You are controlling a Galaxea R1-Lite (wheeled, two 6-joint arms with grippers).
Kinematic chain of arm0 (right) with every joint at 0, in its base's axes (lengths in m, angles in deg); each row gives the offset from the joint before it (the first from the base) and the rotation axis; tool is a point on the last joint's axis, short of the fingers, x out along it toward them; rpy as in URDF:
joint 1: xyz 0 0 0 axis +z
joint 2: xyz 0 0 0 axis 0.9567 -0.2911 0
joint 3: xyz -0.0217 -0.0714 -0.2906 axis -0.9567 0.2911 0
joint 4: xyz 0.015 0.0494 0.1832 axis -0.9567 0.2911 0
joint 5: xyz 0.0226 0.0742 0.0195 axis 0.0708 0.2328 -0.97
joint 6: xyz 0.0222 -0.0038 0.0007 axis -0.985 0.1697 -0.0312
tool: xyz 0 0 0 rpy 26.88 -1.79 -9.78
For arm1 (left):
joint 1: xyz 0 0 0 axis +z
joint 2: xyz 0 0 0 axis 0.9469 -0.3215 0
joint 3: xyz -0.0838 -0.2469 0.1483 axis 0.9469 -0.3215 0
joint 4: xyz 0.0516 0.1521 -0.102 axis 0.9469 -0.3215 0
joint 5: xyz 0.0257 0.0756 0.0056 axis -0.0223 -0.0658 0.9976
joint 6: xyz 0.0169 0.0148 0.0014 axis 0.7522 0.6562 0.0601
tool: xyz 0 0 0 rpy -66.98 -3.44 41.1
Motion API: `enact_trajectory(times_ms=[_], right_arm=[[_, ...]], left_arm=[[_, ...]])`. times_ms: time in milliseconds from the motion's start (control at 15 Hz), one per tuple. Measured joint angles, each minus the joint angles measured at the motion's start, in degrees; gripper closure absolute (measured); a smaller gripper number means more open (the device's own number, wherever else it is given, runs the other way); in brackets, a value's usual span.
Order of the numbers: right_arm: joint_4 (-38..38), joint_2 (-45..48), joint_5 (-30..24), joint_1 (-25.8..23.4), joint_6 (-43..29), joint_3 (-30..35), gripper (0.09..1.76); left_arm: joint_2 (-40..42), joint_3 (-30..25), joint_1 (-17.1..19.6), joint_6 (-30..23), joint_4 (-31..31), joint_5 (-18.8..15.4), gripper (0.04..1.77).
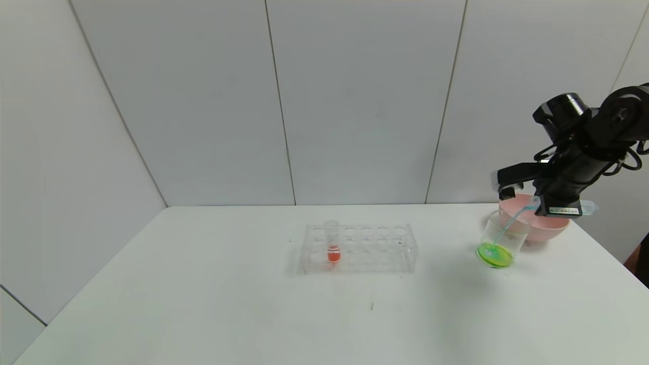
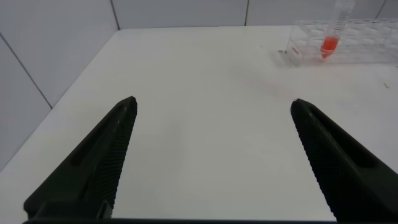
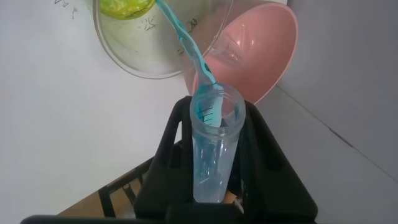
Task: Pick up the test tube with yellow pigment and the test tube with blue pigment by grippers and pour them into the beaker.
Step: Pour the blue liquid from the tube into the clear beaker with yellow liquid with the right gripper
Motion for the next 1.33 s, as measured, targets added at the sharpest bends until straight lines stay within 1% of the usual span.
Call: enact_trajectory(times_ms=[200,600,800,1000,1267,1333], right_arm=[[-0.1,0.0,1.4,0.7,0.3,0.0,1.36],[-1.5,0.0,6.7,1.9,3.0,0.0,1.36],[-3.0,0.0,10.7,2.7,5.2,0.0,1.36],[-3.1,0.3,13.5,3.7,6.6,0.0,1.36],[-2.3,0.6,13.0,4.0,6.4,0.1,1.36],[-2.3,0.9,11.7,3.9,6.1,0.3,1.36]], left_arm=[[0.0,0.0,0.0,0.0,0.0,0.0,0.05],[0.0,0.0,0.0,0.0,0.0,0.0,0.05],[0.0,0.0,0.0,0.0,0.0,0.0,0.05],[0.0,0.0,0.0,0.0,0.0,0.0,0.05],[0.0,0.0,0.0,0.0,0.0,0.0,0.05],[0.0,0.0,0.0,0.0,0.0,0.0,0.05]])
